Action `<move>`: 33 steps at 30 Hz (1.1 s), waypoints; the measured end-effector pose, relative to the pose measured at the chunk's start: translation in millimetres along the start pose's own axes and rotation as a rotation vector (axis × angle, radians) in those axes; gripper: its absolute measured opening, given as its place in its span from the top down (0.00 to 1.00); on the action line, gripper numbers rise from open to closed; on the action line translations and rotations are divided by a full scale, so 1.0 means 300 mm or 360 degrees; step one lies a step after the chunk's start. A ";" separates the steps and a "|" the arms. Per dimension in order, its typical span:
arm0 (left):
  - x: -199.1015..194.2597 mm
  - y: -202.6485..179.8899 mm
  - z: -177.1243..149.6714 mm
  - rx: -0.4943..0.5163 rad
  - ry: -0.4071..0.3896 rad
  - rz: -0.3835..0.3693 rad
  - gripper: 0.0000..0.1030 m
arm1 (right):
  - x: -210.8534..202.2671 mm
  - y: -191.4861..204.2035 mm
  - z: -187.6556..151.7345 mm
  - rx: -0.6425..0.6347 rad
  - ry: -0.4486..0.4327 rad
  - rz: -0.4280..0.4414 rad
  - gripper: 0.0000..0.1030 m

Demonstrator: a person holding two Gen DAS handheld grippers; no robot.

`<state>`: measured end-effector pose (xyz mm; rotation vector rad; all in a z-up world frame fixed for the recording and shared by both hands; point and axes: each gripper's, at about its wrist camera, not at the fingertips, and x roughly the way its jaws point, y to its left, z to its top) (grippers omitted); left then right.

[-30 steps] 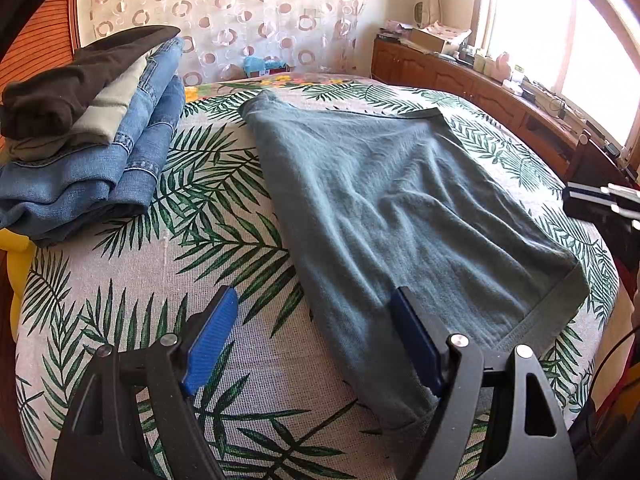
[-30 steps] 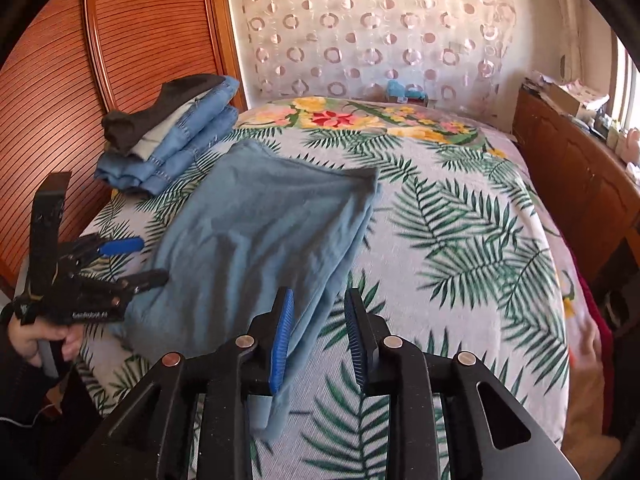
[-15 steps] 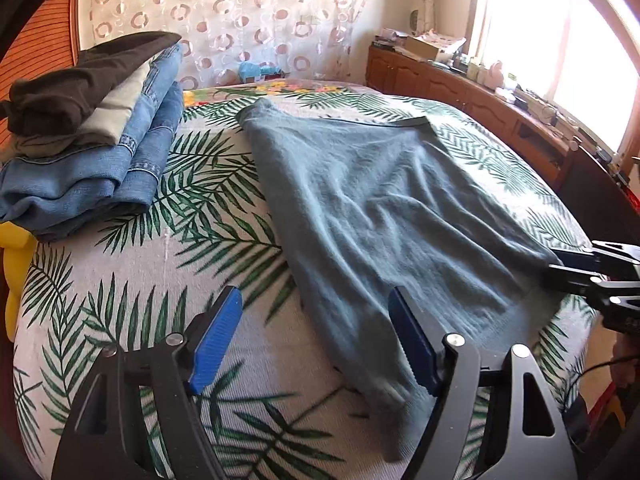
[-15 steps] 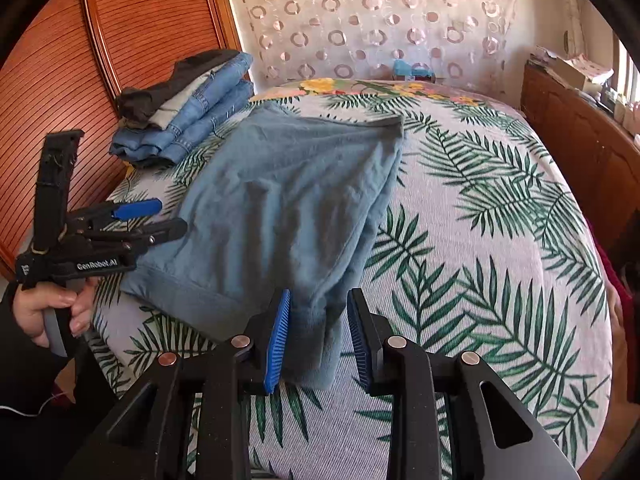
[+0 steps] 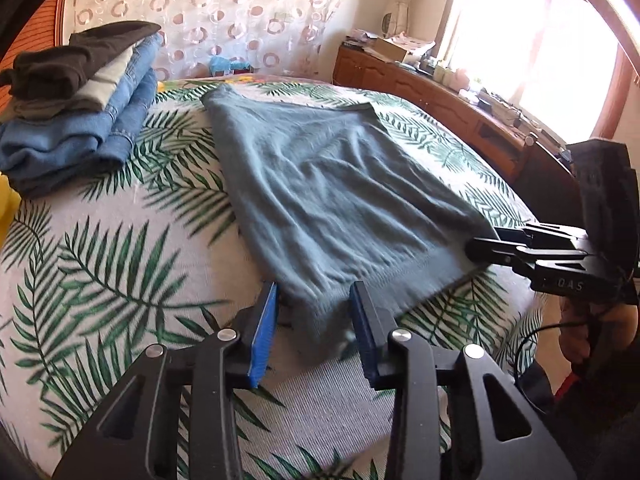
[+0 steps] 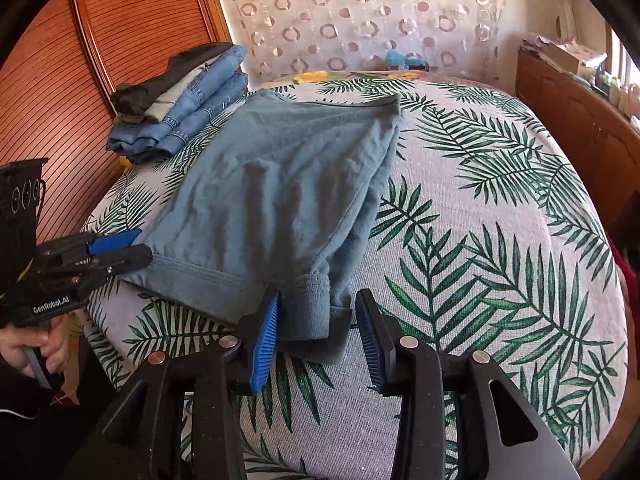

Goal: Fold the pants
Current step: 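Move the left tool to the folded hem and close on it, then lift the hem with the left tool and fold it over the shorts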

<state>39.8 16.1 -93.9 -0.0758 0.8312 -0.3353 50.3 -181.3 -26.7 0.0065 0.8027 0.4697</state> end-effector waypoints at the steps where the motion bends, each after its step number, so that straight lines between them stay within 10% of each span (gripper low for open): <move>1: 0.001 -0.009 -0.007 0.0002 0.0006 -0.0005 0.63 | 0.001 0.001 -0.001 0.0002 0.0005 0.0007 0.61; 33: -0.228 -0.068 0.081 0.0036 -0.0301 -0.0119 0.86 | -0.163 0.011 0.015 -0.0043 -0.0211 0.0179 0.83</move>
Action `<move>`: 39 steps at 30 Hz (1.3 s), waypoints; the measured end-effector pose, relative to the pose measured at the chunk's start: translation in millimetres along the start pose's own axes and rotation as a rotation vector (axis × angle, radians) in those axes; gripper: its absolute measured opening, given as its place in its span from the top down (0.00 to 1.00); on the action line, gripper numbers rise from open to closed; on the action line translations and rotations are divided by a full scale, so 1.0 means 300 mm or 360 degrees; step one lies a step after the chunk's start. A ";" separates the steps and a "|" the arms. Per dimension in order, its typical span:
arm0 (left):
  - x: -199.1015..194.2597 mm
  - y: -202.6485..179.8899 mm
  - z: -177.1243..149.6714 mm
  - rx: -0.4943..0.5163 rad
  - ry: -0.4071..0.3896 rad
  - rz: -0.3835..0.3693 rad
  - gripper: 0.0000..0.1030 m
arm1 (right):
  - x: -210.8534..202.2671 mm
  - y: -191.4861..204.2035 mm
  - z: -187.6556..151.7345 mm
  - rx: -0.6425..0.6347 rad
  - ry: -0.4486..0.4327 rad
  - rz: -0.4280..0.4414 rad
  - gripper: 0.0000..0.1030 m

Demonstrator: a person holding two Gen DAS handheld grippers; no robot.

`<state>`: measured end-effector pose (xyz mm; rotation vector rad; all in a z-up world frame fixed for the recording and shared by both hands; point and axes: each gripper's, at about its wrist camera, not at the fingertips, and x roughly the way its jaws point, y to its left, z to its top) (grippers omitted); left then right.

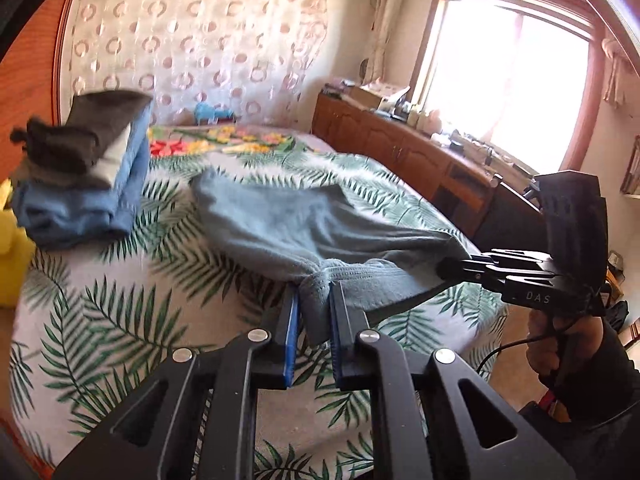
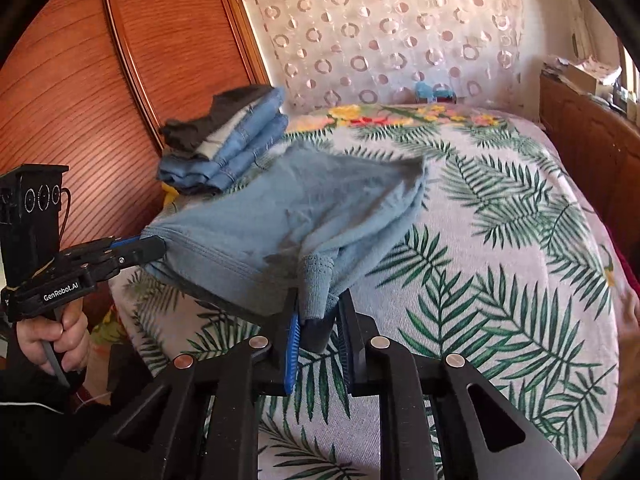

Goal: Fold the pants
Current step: 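Lift the hem with the left tool and fold it over the shorts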

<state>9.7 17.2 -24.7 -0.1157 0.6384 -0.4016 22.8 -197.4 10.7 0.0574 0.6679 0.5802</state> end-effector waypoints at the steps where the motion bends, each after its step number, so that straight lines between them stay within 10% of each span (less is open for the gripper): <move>1: -0.007 -0.004 0.007 0.0006 -0.0010 -0.0001 0.86 | -0.016 0.002 0.007 -0.0006 -0.0019 0.0001 0.83; 13: -0.029 -0.016 0.093 0.0063 -0.0089 0.0010 0.86 | -0.123 0.006 0.060 -0.0073 -0.0138 -0.0003 0.83; 39: 0.327 0.182 0.230 0.0027 0.0105 0.0105 0.86 | 0.283 -0.118 0.275 -0.0082 0.0014 -0.0032 0.83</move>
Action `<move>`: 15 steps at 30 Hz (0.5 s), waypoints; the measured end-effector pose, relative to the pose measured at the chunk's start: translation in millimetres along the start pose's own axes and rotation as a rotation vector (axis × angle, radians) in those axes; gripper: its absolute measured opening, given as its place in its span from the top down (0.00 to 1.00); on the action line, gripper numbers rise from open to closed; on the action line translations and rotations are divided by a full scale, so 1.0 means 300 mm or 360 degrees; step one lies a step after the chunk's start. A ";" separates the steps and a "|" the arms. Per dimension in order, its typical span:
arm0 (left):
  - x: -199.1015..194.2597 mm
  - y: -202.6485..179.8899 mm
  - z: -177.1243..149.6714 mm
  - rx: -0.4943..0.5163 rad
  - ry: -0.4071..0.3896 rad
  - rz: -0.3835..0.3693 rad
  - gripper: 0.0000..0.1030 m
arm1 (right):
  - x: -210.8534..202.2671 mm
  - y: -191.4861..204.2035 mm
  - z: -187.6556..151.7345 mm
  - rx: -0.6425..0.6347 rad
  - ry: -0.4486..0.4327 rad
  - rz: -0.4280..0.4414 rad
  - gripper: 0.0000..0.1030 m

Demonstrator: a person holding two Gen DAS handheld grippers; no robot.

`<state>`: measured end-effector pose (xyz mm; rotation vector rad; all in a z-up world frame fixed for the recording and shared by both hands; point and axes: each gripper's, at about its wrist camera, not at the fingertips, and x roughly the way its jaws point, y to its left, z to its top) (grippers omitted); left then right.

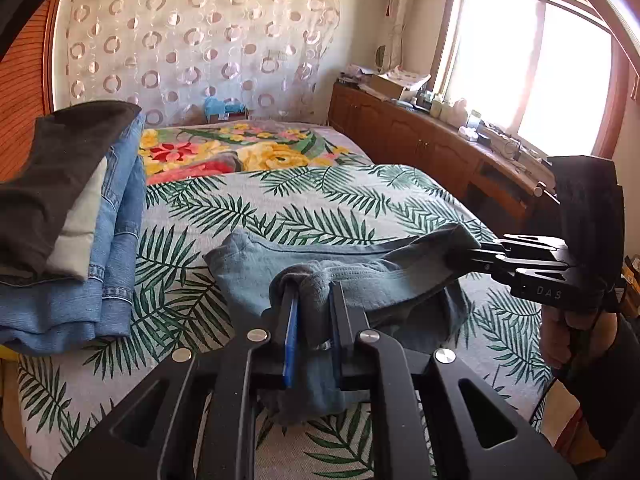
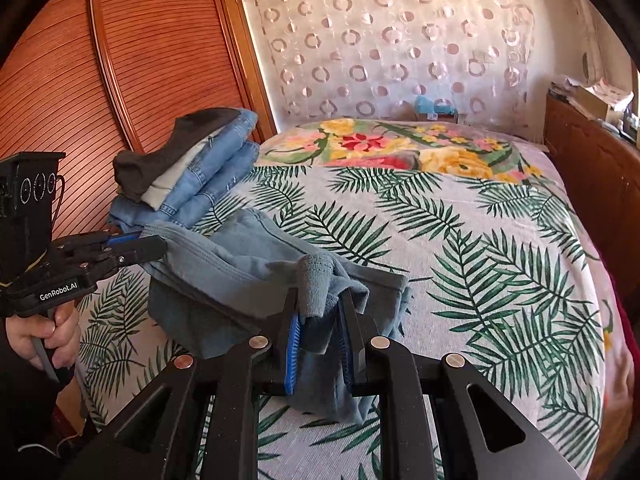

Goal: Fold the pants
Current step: 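Lift the hem with the left tool and fold it over the shorts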

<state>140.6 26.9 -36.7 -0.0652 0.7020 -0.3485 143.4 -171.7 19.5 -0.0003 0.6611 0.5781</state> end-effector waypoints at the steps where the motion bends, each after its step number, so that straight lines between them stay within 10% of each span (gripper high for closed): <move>1: 0.006 0.001 -0.002 0.0001 0.0009 0.0003 0.86 | 0.003 -0.005 0.001 0.0004 0.0007 0.0004 0.83; 15: 0.096 0.028 0.006 -0.0012 0.0123 0.0035 0.84 | 0.100 -0.024 0.021 0.0036 0.0094 0.0009 0.83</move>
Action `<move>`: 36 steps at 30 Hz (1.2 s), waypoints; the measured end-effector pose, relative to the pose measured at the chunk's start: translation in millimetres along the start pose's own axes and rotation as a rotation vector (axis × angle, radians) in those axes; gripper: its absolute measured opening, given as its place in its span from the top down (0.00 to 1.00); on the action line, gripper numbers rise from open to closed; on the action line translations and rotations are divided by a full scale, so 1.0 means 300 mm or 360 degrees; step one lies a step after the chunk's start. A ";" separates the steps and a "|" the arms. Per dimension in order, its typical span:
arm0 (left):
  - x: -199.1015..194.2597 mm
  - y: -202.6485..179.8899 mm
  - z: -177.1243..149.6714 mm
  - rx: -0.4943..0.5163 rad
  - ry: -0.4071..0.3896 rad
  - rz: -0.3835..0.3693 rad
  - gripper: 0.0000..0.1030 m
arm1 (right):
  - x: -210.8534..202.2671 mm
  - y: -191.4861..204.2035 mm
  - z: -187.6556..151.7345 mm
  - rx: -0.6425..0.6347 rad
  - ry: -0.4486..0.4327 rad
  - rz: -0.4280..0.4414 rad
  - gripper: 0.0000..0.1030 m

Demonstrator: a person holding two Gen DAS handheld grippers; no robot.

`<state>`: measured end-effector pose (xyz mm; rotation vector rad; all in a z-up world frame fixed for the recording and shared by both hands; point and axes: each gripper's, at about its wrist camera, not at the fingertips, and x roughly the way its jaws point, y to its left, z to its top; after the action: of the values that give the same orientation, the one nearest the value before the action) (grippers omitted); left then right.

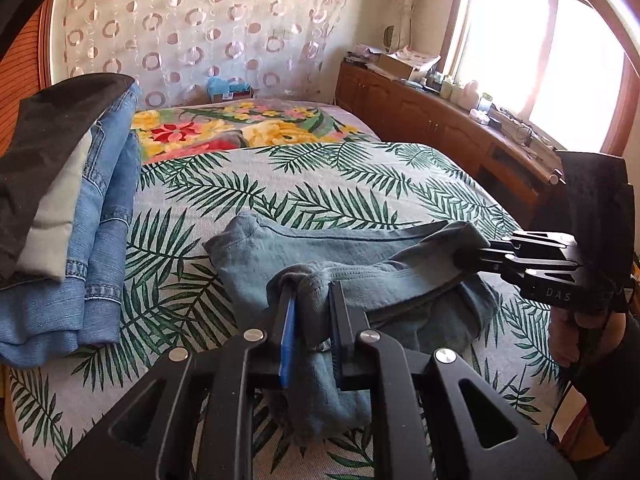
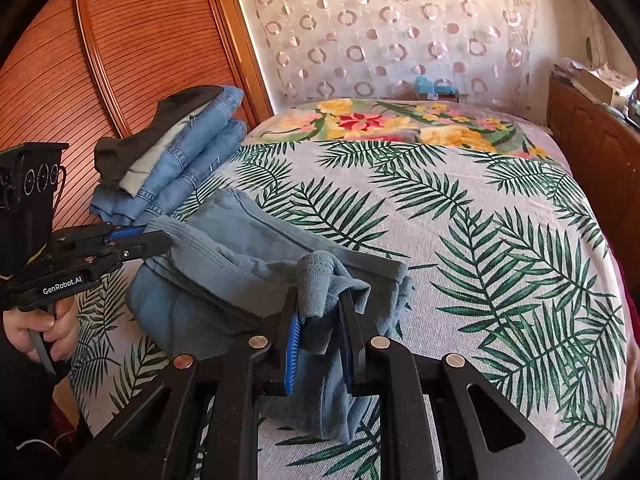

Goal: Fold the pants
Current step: 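Lift the hem with the left tool and fold it over the shorts, then lower the folded part and open the left tool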

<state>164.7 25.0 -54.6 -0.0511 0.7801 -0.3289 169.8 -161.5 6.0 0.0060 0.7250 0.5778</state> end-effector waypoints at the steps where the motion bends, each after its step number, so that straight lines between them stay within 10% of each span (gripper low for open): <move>1: 0.006 0.002 0.000 -0.0004 0.0009 0.0005 0.84 | 0.000 -0.003 0.001 0.0002 0.0004 -0.0001 0.83; 12: 0.007 0.035 -0.034 -0.0028 0.0048 0.0038 0.51 | 0.000 -0.006 0.005 -0.0008 0.0013 -0.0038 0.70; 36: 0.042 0.076 -0.050 0.0058 0.0177 0.0117 0.50 | 0.026 0.003 -0.028 -0.0240 0.0199 -0.0130 0.61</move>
<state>168.9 43.7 -77.7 0.0302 0.8835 -0.2774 168.7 -158.3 -5.1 -0.2001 0.7976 0.5571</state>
